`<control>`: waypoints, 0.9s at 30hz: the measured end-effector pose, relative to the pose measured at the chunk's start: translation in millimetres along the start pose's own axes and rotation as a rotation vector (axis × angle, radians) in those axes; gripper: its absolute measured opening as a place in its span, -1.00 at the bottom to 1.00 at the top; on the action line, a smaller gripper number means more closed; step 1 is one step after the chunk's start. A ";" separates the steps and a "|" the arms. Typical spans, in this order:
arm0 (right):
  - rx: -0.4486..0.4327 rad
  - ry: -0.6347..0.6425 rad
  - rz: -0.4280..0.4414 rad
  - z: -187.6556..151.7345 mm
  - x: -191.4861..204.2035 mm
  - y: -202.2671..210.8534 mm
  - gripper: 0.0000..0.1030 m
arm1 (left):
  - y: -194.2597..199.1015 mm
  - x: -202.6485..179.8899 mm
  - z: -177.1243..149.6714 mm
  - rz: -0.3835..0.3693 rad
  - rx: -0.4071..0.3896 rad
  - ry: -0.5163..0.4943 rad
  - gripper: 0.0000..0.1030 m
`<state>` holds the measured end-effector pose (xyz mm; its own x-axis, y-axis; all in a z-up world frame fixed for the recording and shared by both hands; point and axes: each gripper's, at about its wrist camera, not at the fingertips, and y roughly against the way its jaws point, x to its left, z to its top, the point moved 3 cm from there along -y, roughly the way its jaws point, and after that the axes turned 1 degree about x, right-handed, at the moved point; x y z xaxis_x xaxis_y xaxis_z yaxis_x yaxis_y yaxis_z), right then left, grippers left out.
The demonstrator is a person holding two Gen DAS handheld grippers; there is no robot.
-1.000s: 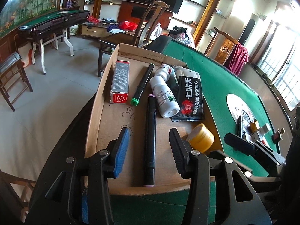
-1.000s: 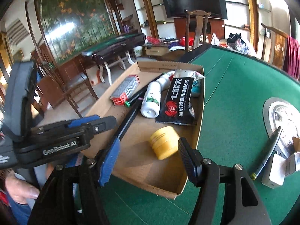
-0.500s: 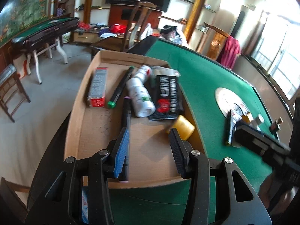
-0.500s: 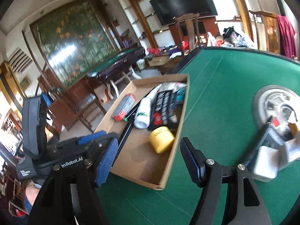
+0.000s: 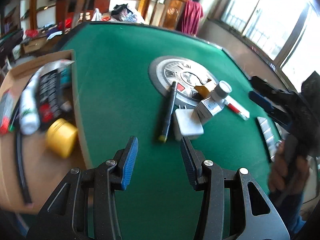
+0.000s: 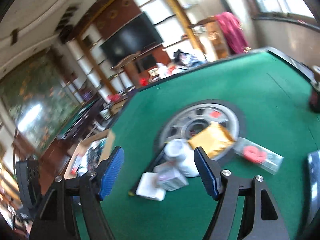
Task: Organize objects
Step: 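Grasp the black marker with left gripper while right gripper grasps the clear red-print packet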
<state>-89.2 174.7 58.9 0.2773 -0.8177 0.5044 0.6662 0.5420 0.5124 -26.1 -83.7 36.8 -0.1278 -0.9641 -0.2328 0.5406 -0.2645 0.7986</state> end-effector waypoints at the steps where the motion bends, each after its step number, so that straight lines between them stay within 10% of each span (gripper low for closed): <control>1: 0.004 -0.018 0.004 1.3 -5.6 0.7 0.41 | -6.2 -3.5 3.5 0.015 0.011 -0.010 -0.14; 14: -0.037 -0.046 0.013 10.3 -12.3 15.3 0.41 | -99.4 -26.8 71.6 0.013 0.178 -0.065 -0.16; 17: -0.046 -0.043 -0.003 14.5 -19.3 17.3 0.41 | -109.7 -25.9 74.3 0.029 0.192 -0.068 -0.45; 19: -0.066 -0.039 -0.040 19.1 -27.7 21.7 0.41 | -111.6 -18.8 72.2 0.054 0.196 -0.050 -0.72; 27: -0.008 -0.030 -0.287 39.0 -98.0 4.6 0.51 | -76.0 10.4 31.5 0.140 0.092 0.032 -0.72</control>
<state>-140.3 264.9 39.0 0.0559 -0.9314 0.3598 0.7200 0.2873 0.6317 -94.6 -74.3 -8.8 -0.0288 -0.9908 -0.1319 0.4728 -0.1297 0.8715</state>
